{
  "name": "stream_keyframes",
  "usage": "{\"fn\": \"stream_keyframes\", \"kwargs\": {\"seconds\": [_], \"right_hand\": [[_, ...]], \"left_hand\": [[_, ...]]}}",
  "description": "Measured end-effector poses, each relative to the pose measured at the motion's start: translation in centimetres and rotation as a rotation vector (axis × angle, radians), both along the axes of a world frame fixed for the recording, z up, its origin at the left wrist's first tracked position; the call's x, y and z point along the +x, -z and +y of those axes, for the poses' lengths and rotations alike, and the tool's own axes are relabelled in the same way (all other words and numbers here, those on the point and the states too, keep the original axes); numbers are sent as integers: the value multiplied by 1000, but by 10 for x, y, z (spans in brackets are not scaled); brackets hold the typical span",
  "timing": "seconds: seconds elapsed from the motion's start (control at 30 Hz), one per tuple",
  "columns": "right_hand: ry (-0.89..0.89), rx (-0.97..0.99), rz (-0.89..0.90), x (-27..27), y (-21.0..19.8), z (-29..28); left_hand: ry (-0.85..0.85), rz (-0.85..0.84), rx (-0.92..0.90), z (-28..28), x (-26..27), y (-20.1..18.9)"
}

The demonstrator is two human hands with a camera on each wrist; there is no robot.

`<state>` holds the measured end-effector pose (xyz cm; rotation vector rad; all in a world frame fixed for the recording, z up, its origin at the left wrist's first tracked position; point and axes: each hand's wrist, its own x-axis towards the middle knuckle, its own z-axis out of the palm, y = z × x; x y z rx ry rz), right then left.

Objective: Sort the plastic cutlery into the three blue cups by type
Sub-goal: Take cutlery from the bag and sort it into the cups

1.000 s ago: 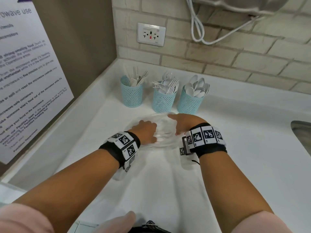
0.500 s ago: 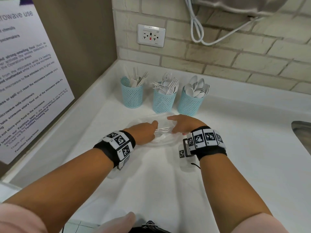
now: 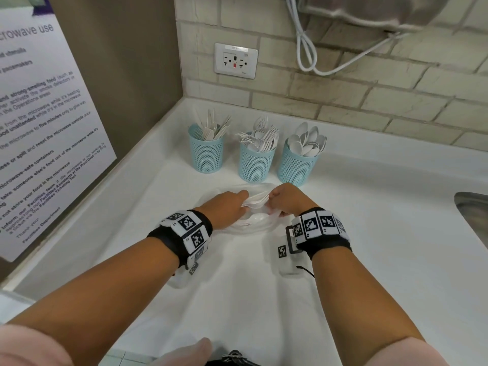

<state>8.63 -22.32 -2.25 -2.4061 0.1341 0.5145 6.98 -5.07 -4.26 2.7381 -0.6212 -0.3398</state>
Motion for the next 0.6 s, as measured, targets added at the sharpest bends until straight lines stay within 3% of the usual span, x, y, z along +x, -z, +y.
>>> {"fn": "stream_keyframes", "kwargs": {"seconds": [0.4, 0.6], "right_hand": [[-93, -122, 11, -1, -7, 0], [-170, -234, 15, 4, -7, -3]], "left_hand": [[-111, 31, -183, 5, 6, -7], [-248, 235, -632, 7, 11, -13]]}}
